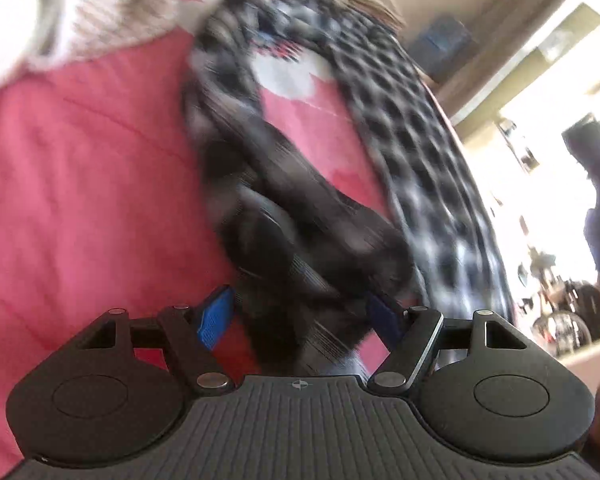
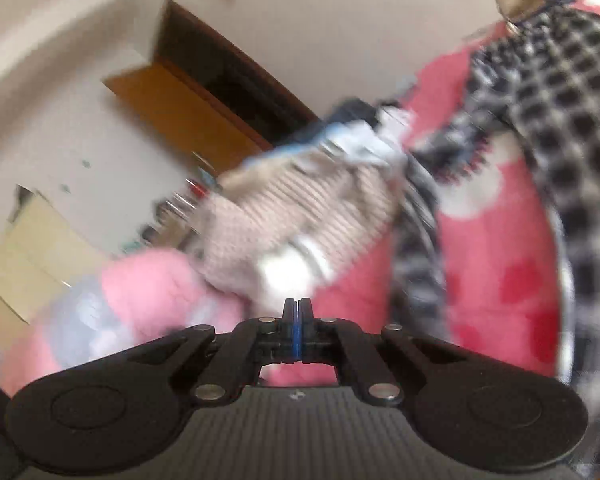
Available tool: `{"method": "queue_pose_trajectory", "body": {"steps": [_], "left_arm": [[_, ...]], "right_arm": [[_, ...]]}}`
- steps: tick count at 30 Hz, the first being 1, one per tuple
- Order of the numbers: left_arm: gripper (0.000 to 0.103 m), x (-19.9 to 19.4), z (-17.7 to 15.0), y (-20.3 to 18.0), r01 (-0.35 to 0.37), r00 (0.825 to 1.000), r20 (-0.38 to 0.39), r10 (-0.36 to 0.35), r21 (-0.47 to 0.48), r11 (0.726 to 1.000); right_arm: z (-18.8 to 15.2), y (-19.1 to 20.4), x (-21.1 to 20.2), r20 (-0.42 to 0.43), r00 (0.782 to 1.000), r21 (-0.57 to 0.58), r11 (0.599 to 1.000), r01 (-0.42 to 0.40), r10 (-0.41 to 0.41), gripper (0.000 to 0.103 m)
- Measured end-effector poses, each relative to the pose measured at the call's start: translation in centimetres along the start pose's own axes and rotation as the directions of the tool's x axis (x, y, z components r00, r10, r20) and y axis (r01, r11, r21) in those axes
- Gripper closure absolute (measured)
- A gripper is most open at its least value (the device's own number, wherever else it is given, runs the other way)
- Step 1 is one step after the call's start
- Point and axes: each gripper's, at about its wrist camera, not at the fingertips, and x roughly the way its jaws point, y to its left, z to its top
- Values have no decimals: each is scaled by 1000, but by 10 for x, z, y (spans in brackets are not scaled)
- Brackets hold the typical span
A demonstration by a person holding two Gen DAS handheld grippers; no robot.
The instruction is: Fold clothes
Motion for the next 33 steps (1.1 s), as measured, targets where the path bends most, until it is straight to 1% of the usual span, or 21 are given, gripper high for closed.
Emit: {"method": "queue_pose_trajectory", "body": {"steps": [2,3,5,7,8,9,12,14,17,18,19,20,21,22,24,26,28,29,31,32,33], "left_arm": [[31,5,-4,-7,18,999,-37,-17,38,999],[31,8,-6,-10,27,998,-55,-24,57,998],[31,11,-10,-14,43,996,-82,-36,86,995],[30,13,-13,-15,77,991,-115,-66,88,993],[30,13,-15,-16,95,988,-128,-83,88,992],[30,14,-17,-16,106,986,-140,-93,88,990],[30,16,-21,-16,117,980,-169,-100,91,989],[30,16,-24,-14,132,976,-185,-116,72,989],[30,11,-25,-10,141,972,-199,-127,53,989],[30,6,-25,-8,141,972,-195,-130,44,989],[30,1,-24,-7,142,973,-191,-132,34,989],[30,-5,-24,-4,142,973,-184,-136,22,990],[30,-13,-21,2,144,976,-164,-143,-5,990],[30,-20,-18,8,148,978,-144,-152,-34,988],[30,-34,-9,24,175,978,-91,-187,-126,976],[30,-43,1,40,194,979,-23,-203,-213,958],[29,-47,10,55,202,979,43,-198,-299,933],[29,-45,15,61,208,978,67,-197,-337,918],[29,-39,23,67,222,975,98,-199,-386,895],[29,-35,27,70,228,973,113,-199,-407,884],[29,-31,31,70,232,972,120,-200,-416,879]], "right_arm": [[6,4,-2,15,1000,-13,1000,-19,19,103],[9,6,0,10,1000,-21,1000,3,-2,102],[9,3,7,-17,997,-38,996,78,-79,99],[6,-4,16,-59,983,-56,984,170,-173,79],[3,-7,20,-68,975,-66,976,208,-213,53],[0,-12,25,-76,967,-78,968,239,-245,42],[-9,-27,41,-116,939,-94,945,314,-323,39],[-15,-40,54,-162,923,-76,937,342,-350,39],[-25,-55,70,-248,898,-64,931,359,-363,40],[-29,-58,74,-271,889,-74,929,363,-369,50],[-32,-59,76,-277,885,-94,928,361,-373,59],[-34,-57,75,-271,887,-109,927,359,-375,81],[-34,-56,73,-260,894,-105,931,349,-365,98],[-33,-54,66,-234,910,-91,939,330,-343,98],[-27,-46,46,-171,939,-72,954,292,-300,98],[-21,-39,24,-117,963,-45,970,241,-244,98],[-18,-30,2,-57,985,-37,986,162,-164,98],[-17,-25,-8,-29,993,-42,992,116,-117,98],[-16,-15,-22,10,1000,-65,998,22,-21,99],[-16,-10,-25,9,1000,-83,996,-16,16,99],[-17,-4,-27,0,999,-105,993,-44,45,99]]}}
